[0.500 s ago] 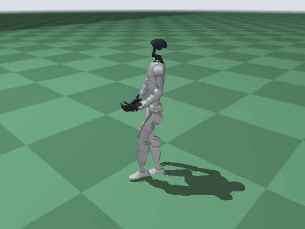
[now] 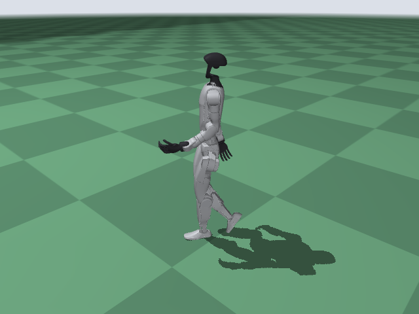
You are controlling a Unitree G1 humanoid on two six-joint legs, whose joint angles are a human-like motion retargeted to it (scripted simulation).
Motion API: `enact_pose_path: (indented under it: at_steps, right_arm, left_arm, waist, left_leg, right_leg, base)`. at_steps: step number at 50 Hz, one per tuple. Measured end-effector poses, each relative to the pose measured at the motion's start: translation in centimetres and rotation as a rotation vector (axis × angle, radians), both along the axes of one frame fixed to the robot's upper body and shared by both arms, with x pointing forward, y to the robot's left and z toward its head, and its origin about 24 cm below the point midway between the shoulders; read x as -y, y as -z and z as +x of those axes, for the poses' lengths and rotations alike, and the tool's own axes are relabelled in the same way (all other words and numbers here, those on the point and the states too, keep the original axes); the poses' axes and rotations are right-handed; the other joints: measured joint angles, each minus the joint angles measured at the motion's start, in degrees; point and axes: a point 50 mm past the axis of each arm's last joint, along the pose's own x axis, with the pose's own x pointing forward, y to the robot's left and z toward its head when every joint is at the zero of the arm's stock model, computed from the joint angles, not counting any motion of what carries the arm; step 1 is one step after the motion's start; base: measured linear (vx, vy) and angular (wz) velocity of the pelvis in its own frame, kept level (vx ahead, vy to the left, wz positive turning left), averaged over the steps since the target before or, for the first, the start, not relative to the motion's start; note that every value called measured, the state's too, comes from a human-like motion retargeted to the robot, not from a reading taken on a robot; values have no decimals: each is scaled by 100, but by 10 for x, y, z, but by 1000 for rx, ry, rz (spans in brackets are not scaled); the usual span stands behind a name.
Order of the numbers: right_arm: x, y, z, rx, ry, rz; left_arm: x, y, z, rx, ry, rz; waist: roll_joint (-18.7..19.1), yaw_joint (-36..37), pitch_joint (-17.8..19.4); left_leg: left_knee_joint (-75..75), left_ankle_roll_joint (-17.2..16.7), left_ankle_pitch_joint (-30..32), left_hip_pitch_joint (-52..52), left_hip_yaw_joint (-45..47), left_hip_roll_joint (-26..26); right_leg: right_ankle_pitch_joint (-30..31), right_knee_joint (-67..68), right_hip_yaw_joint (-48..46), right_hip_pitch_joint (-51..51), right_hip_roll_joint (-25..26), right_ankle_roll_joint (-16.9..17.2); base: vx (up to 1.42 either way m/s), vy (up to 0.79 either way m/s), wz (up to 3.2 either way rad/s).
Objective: Walk run
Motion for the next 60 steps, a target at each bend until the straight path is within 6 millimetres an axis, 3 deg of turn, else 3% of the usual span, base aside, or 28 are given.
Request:
enact_pose_path:
  at_steps: [3, 5, 7, 10, 12, 17, 21, 24, 27, 30, 33, 35, 38, 42, 46, 50, 52, 55, 57, 60]
  right_arm:
    - [-7, -3, -15, -16, 95, 57]
    - [-9, -5, -22, -31, 134, 48]
    - [-10, -7, -27, -44, 144, 20]
    - [-15, -7, -29, -58, 122, -6]
    - [-18, -6, -26, -65, 90, 17]
    - [-16, 0, -6, -25, -7, 79]
    - [-5, 4, 13, 34, -61, 34]
    - [1, 6, 26, 67, -51, 11]
    - [12, 8, 47, 111, -32, 6]
    - [26, 9, 78, 194, -21, -23]
    - [43, 7, 116, 307, -45, -77]
    - [55, 3, 144, 386, -85, -114]
    - [69, -5, 182, 509, -136, -154]
    - [83, -19, 224, 671, -160, -193]
    - [89, -29, 248, 782, -140, -221]
    - [84, -26, 244, 786, -104, -208]
    - [74, -18, 230, 747, -93, -171]
    - [57, -5, 200, 654, -79, -108]
    - [46, 3, 170, 559, -76, -77]
    - [30, 11, 123, 412, -83, -67]
  left_arm:
    - [3, -10, 14, 54, 36, 10]
    - [4, -16, 21, 91, 69, 24]
    - [3, -21, 26, 118, 98, 38]
    - [2, -26, 31, 147, 132, 49]
    - [1, -26, 32, 150, 145, 48]
    - [2, -18, 25, 119, 152, 36]
    - [5, -6, 11, 58, 137, 14]
    - [7, 6, -9, 0, 138, -8]
    - [10, 16, -24, -57, 122, -38]
    - [9, 19, -29, -77, 126, -46]
    - [6, 18, -30, -72, 140, -26]
    - [4, 17, -30, -65, 120, -19]
    - [3, 16, -30, -60, 85, -25]
    - [3, 14, -28, -50, 62, -37]
    - [4, 12, -25, -44, 47, -38]
    - [5, 16, -26, -64, 45, -51]
    - [4, 17, -29, -76, 34, -54]
    - [1, 19, -33, -85, 23, -46]
    - [-2, 20, -37, -94, 20, -42]
    - [-8, 23, -40, -109, -5, -51]
  waist:
    - [195, -383, 50]
    - [216, -612, 81]
    - [118, -772, 125]
    - [-67, -936, 221]
    - [-112, -1042, 286]
    - [-96, -1233, 355]
    - [-129, -1392, 169]
    - [-89, -1416, 91]
    - [-186, -1383, 92]
    - [-449, -1225, -12]
    - [-581, -1178, 36]
    - [-692, -944, 103]
    - [-730, -612, 158]
    - [-552, -359, 266]
    - [-323, -271, 408]
    - [-299, -381, 370]
    - [-358, -239, 345]
    - [-517, 56, 281]
    - [-582, 122, 206]
    - [-635, 193, 71]
  left_leg:
    - [-86, 30, -108, 296, -493, -116]
    - [-93, 48, -204, 476, -688, -239]
    - [-81, 77, -315, 673, -834, -437]
    - [-50, 95, -529, 1051, -1056, -693]
    - [-43, 67, -634, 1311, -1170, -709]
    - [111, -45, -744, 1806, -1330, -581]
    - [446, -315, -256, 1947, -1406, -476]
    - [1159, -638, 876, 1834, -1430, -289]
    - [2525, -1009, 2309, 1283, -1255, -253]
    - [3940, -704, 2983, 425, -522, -178]
    - [4455, -236, 2089, -159, 175, 220]
    - [4400, -186, 1757, -529, 395, 97]
    - [3677, -430, 1221, -1045, 230, -339]
    - [1917, -462, 972, -1285, 883, -90]
    - [198, -729, 664, -1250, 1840, -50]
    - [-746, -700, 234, -1183, 2062, -441]
    - [-687, -579, 205, -1084, 2111, -418]
    - [-478, -113, 337, -953, 1974, -427]
    - [-479, 166, 609, -789, 1932, -489]
    - [-163, 168, 354, -625, 1756, -251]
  right_leg:
    - [-797, -265, -371, -544, -424, -293]
    - [-1229, -829, -541, -826, -767, -297]
    - [-1177, -1654, -403, -1003, -1002, -136]
    - [-1279, -2835, -414, -1283, -1444, -205]
    - [-1544, -3431, -100, -1488, -1408, -425]
    - [-1687, -4200, 289, -1619, -1343, -15]
    - [-984, -3778, 332, -1467, -1242, -271]
    - [-1131, -3476, 636, -1214, -1148, -451]
    - [-1385, -3380, 146, -849, -1351, -723]
    - [-1624, -3463, -220, -502, -1543, -844]
    - [-1769, -3592, -499, -140, -1583, -834]
    - [-1812, -3741, -503, 92, -1503, -885]
    - [-1914, -3904, -495, 346, -1278, -960]
    - [-2184, -4044, -715, 721, -832, -1034]
    - [-2513, -4122, -998, 1165, -353, -1082]
    - [-2723, -4123, -1361, 1503, -151, -969]
    - [-2656, -3982, -1298, 1625, -146, -830]
    - [-2253, -3678, -1127, 1742, -258, -454]
    - [-1519, -3374, -1083, 1792, -269, -106]
    - [79, -2577, -837, 1607, -253, 353]
  base:
    - [63, -7, 129]
    - [58, -12, 126]
    - [62, -19, 101]
    - [56, -23, 83]
    - [64, -30, 76]
    - [71, -38, 78]
    - [81, -51, 90]
    - [79, -52, 82]
    - [63, -40, 64]
    - [56, -37, 63]
    - [50, -36, 73]
    - [43, -28, -19]
    - [43, -26, -19]
    - [53, -29, 26]
    - [46, -24, 51]
    - [63, -24, 77]
    - [75, -22, -10]
    - [74, -19, -28]
    - [102, -27, 12]
    - [89, -21, 14]
